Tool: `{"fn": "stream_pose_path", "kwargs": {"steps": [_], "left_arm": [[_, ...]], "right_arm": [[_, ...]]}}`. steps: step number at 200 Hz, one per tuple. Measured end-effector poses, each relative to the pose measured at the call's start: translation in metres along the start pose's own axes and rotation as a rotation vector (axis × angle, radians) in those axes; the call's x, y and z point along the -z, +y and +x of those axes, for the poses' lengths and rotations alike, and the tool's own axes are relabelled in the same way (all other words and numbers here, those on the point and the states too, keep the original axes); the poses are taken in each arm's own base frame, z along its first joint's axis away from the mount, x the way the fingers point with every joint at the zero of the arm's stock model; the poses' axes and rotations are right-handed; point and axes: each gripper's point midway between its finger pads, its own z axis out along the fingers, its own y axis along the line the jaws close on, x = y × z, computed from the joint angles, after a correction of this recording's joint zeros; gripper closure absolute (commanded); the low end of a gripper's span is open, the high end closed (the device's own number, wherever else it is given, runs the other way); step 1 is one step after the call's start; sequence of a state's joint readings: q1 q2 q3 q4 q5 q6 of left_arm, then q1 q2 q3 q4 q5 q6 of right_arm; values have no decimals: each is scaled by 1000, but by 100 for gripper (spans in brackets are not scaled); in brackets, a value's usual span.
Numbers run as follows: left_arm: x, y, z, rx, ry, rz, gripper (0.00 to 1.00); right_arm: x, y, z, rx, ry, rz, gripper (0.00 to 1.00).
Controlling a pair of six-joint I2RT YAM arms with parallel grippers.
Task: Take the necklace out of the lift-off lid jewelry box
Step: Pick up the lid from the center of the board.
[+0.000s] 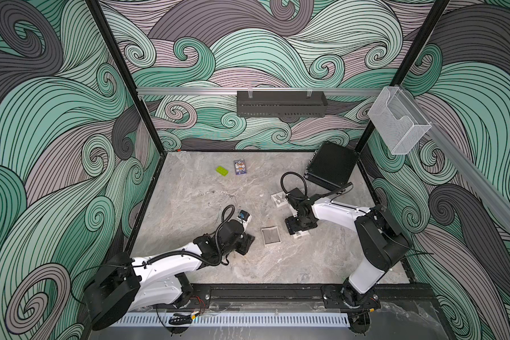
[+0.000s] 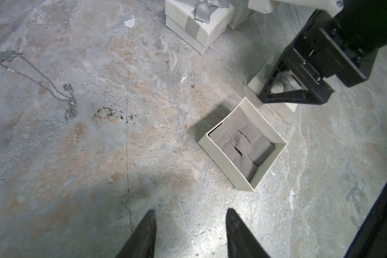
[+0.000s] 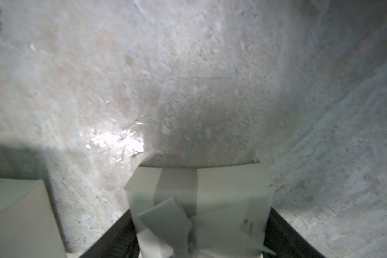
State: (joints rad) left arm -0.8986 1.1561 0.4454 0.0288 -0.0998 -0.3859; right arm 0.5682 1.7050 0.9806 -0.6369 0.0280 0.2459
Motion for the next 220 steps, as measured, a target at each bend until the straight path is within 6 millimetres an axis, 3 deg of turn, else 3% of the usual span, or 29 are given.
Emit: {"fn": "stream_pose_path", "kwargs": {"steps": [86,158,220], "left_arm": [[-35,4,17,6,49,-25,54],[-43,-3,12,6,17,-7,56],[-55,-15,22,1,36,6,57]], "right_arm": [[61,46,-17,-68,-205,-273,24],[55,80,-9,-111,-207,-357,24],[50,91,-10,-128,-204,-377,23]]}}
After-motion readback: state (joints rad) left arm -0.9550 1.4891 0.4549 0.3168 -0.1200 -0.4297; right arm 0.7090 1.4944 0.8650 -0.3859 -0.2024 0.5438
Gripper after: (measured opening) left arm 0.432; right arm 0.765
